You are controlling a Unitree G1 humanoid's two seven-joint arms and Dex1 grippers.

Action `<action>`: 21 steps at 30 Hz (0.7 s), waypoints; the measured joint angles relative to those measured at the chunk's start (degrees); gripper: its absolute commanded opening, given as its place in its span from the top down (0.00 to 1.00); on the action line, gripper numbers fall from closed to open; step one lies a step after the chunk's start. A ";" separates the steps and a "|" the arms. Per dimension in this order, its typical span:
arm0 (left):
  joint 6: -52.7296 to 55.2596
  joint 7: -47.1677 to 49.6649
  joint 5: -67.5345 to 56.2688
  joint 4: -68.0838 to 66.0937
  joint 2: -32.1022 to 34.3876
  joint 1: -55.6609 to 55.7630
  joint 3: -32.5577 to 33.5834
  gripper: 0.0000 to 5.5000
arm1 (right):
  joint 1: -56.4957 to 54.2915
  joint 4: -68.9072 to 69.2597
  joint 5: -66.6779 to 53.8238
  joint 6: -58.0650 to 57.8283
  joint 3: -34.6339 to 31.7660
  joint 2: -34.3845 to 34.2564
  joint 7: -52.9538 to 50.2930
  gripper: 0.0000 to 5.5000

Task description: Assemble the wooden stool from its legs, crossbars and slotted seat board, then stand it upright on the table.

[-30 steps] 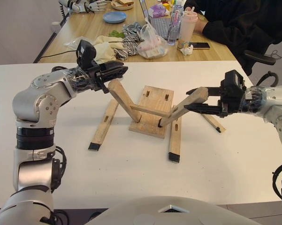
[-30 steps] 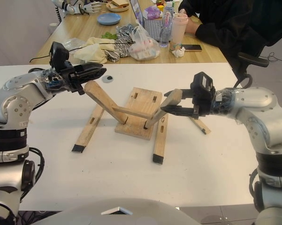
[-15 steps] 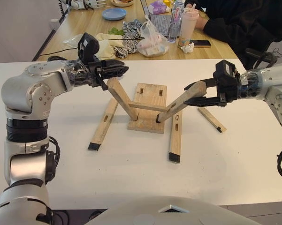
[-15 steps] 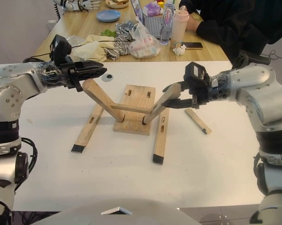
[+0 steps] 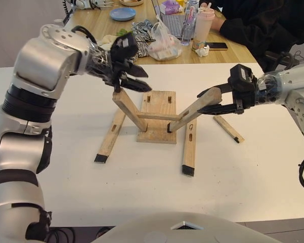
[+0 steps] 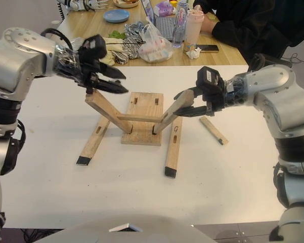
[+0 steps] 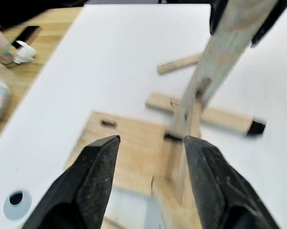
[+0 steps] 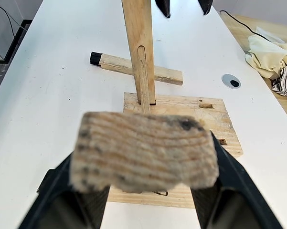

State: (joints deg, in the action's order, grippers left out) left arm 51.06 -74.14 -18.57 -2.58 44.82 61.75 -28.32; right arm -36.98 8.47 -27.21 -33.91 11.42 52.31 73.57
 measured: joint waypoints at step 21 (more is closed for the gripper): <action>-2.29 -3.11 14.20 -3.84 -11.86 2.26 -17.59 0.63 | -17.09 -10.43 9.10 -2.48 12.51 -5.20 7.46 0.63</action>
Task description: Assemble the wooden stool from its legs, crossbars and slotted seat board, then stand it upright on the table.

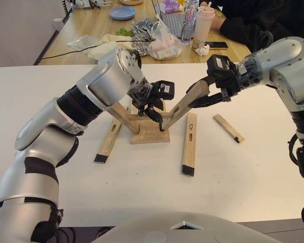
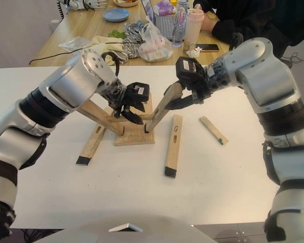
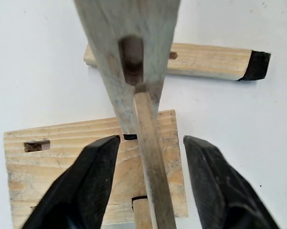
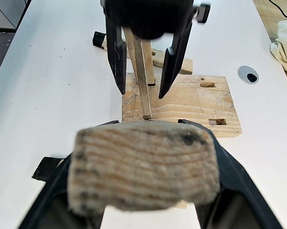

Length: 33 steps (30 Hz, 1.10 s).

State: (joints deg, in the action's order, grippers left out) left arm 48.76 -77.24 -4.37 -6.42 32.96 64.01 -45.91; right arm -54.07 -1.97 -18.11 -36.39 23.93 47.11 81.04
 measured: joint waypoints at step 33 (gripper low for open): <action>2.82 8.97 -2.00 7.72 -0.02 -10.53 14.63 0.93 | -7.55 -7.16 9.18 -0.33 4.05 -8.63 4.33 0.63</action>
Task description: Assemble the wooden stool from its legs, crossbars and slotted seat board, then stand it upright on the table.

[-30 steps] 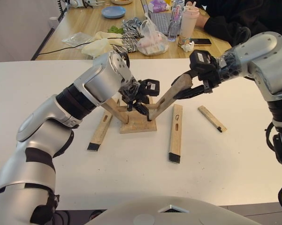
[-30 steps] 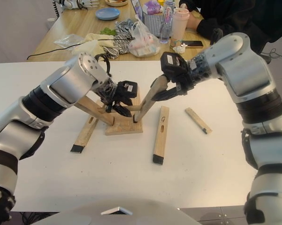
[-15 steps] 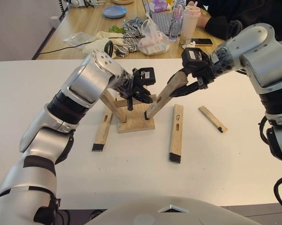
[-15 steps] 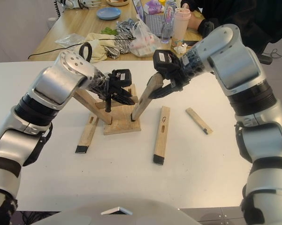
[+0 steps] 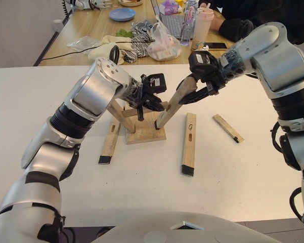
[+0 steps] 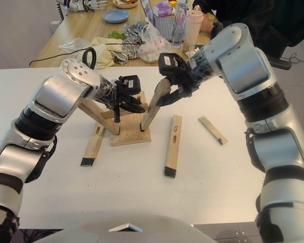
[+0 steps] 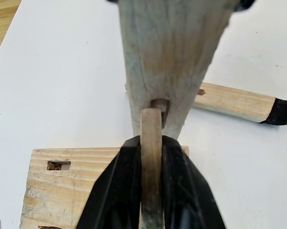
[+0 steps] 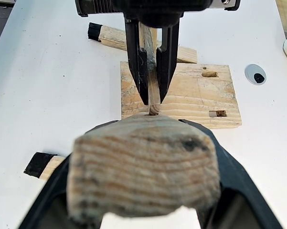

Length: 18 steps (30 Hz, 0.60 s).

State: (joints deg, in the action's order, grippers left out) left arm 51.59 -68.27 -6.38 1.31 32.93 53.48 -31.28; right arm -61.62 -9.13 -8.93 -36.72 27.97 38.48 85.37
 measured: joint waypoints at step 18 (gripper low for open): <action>-2.60 -3.14 2.86 -2.98 0.58 -0.45 -4.06 0.78 | 5.25 4.77 -0.63 -4.11 -0.54 -6.36 -5.20 0.49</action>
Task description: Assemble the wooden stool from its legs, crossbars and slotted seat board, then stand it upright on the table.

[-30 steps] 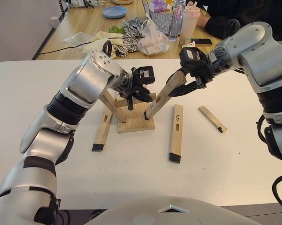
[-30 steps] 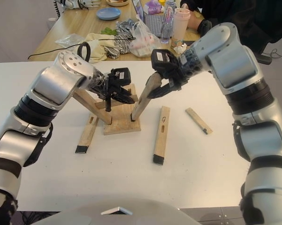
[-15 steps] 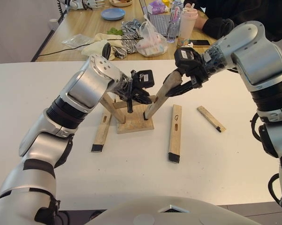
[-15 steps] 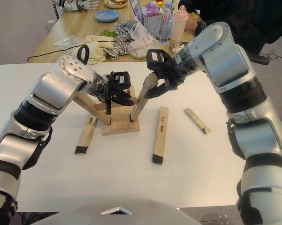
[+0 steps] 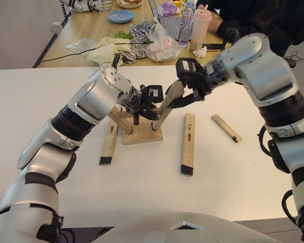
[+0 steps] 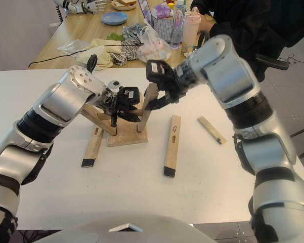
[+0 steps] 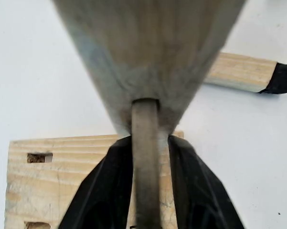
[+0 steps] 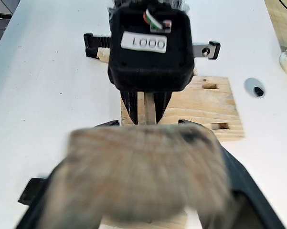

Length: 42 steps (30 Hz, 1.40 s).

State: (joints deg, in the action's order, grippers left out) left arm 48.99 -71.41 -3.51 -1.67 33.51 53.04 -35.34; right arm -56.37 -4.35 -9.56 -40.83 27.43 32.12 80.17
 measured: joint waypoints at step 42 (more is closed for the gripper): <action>13.04 49.02 -21.09 20.24 -17.50 -34.92 48.81 1.00 | 41.05 20.33 -3.47 0.52 -18.21 -30.39 -69.74 0.98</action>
State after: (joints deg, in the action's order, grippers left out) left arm 62.03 -22.39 -24.60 18.57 16.02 18.11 13.47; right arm -15.32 15.98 -13.03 -40.31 9.23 1.73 10.43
